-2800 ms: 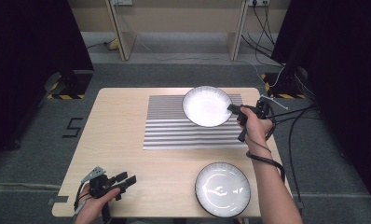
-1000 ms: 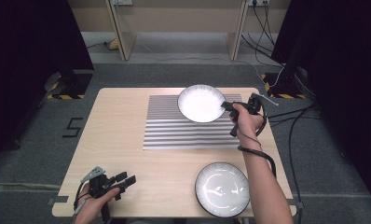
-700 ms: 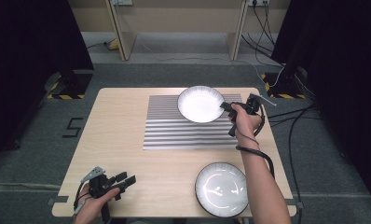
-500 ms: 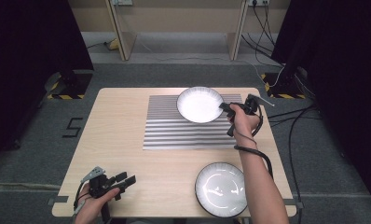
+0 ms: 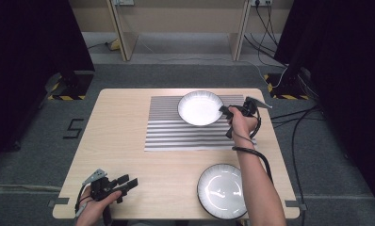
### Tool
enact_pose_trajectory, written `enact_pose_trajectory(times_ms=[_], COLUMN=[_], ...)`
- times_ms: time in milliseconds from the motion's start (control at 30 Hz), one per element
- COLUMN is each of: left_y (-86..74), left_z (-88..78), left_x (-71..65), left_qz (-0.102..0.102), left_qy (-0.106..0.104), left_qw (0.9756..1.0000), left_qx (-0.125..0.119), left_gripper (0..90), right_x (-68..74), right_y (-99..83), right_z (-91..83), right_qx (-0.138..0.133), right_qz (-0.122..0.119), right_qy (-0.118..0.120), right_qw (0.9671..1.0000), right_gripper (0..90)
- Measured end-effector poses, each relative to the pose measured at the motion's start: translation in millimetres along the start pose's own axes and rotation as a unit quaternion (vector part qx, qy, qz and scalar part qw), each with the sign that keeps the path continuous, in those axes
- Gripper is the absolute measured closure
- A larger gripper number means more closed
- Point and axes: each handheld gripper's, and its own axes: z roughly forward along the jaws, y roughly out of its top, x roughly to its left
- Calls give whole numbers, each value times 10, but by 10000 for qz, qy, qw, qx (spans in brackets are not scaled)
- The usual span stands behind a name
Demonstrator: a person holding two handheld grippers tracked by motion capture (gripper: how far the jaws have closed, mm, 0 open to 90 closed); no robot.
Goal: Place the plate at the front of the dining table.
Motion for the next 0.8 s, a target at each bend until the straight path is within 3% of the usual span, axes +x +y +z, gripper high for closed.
enact_pose_trajectory(times_ms=[800], left_y=[-19], left_z=[1], left_x=[17], left_qz=[-17], left_qy=[-14], left_qw=[10000], left_qx=[21], left_gripper=[417], right_x=[-119], right_y=[-69], right_z=[254], right_qx=[54], right_qz=[-31], right_qy=[-389], right_qw=[9992], right_gripper=[800])
